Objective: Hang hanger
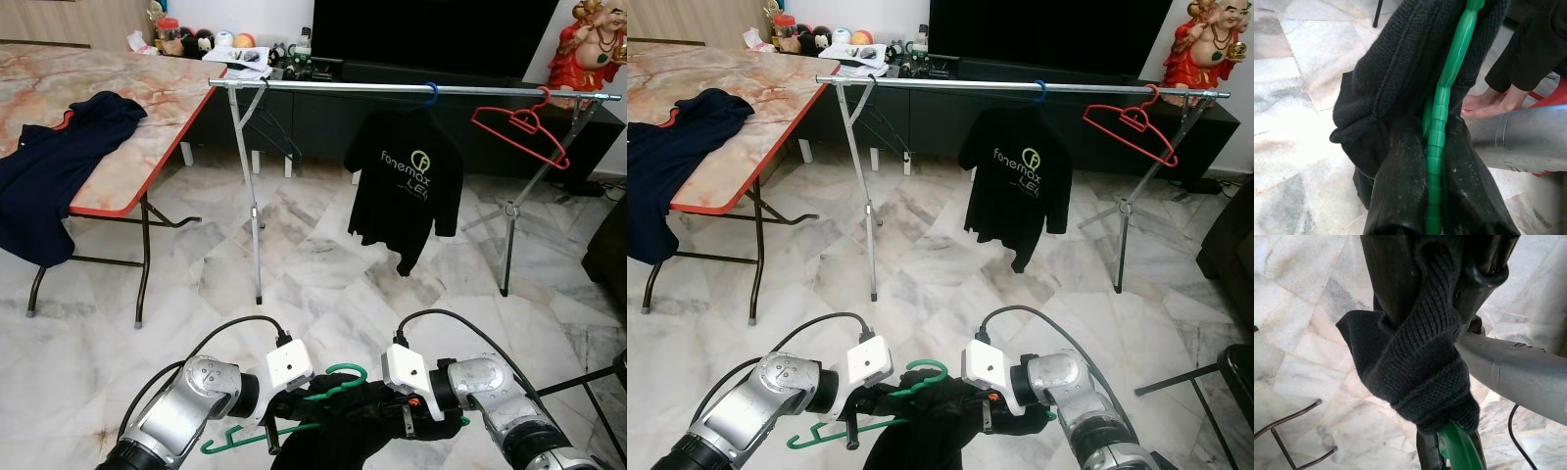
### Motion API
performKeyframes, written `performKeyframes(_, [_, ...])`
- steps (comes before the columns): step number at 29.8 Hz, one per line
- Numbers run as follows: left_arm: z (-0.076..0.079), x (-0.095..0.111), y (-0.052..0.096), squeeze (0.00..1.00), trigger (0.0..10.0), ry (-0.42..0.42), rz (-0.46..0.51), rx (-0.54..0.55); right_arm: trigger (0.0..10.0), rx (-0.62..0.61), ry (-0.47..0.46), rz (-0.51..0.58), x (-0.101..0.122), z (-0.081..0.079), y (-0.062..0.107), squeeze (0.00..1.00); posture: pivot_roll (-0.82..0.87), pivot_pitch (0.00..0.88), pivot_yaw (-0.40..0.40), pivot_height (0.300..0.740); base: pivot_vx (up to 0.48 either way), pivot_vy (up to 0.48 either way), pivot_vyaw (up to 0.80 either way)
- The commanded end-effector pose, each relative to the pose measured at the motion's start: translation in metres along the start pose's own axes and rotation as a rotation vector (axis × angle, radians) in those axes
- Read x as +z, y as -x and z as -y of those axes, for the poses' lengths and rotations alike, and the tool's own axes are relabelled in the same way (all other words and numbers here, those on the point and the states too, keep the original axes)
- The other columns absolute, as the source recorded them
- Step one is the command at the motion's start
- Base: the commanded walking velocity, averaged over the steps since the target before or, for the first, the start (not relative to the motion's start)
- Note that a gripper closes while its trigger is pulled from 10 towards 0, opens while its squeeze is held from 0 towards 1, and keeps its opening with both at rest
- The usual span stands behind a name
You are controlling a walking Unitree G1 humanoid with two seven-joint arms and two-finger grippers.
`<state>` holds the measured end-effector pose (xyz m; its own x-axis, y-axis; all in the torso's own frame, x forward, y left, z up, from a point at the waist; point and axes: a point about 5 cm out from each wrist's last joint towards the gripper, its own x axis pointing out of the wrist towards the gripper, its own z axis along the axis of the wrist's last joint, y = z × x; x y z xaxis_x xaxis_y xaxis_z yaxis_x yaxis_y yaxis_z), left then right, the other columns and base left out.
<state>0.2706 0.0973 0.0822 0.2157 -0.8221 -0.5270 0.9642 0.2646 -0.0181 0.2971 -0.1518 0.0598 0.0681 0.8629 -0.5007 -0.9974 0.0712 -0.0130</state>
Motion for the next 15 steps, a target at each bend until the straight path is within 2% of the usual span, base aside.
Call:
performKeyframes(1, [-0.0020,0.0022,-0.0006,0.00,0.0,-0.002,-0.003,0.003,0.0,-0.028,0.032,0.027,0.0088,0.0064,0.0033,0.00,0.02,0.068,-0.083,0.740,0.000,0.000,0.00])
performKeyframes(3, [-0.0021,0.0024,-0.0005,0.00,0.0,-0.005,-0.002,0.003,0.0,-0.026,0.030,0.026,0.0087,0.0063,0.0031,0.00,0.02,0.068,-0.083,0.740,0.000,0.000,0.00])
performKeyframes(4, [-0.0022,0.0025,-0.0005,0.00,0.0,-0.005,-0.002,0.002,1.5,-0.027,0.028,0.025,0.0087,0.0064,0.0030,0.00,0.02,0.071,-0.084,0.740,0.000,0.000,0.00])
performKeyframes(5, [-0.0025,0.0026,-0.0005,0.00,0.0,-0.006,-0.002,0.003,4.5,-0.024,0.022,0.021,0.0083,0.0064,0.0029,0.00,0.02,0.074,-0.084,0.740,0.000,0.000,0.00])
performKeyframes(6, [-0.0027,0.0027,-0.0004,0.00,0.0,-0.006,-0.002,0.003,10.0,-0.024,0.024,0.021,0.0085,0.0065,0.0028,0.00,0.02,0.074,-0.084,0.740,0.000,0.000,0.00])
performKeyframes(8, [-0.0033,0.0028,0.0000,0.00,0.0,-0.004,0.001,0.007,10.0,-0.039,0.008,0.036,0.0107,0.0090,0.0028,0.84,0.02,0.080,-0.083,0.740,0.000,0.000,0.00])
performKeyframes(9, [-0.0033,0.0028,0.0000,0.00,0.0,-0.004,0.001,0.007,10.0,-0.039,0.008,0.036,0.0107,0.0090,0.0028,0.84,0.02,0.080,-0.083,0.740,0.000,0.000,0.00])
performKeyframes(10, [-0.0035,0.0028,0.0002,0.00,0.0,-0.002,0.002,0.009,10.0,-0.044,0.007,0.038,0.0114,0.0098,0.0033,1.00,0.02,0.080,-0.082,0.740,0.000,0.000,0.00])
performKeyframes(15, [-0.0041,0.0030,0.0003,0.00,0.0,0.002,0.007,0.008,10.0,-0.047,0.007,0.034,0.0120,0.0119,0.0094,1.00,0.01,0.085,-0.080,0.740,0.000,0.000,0.00])
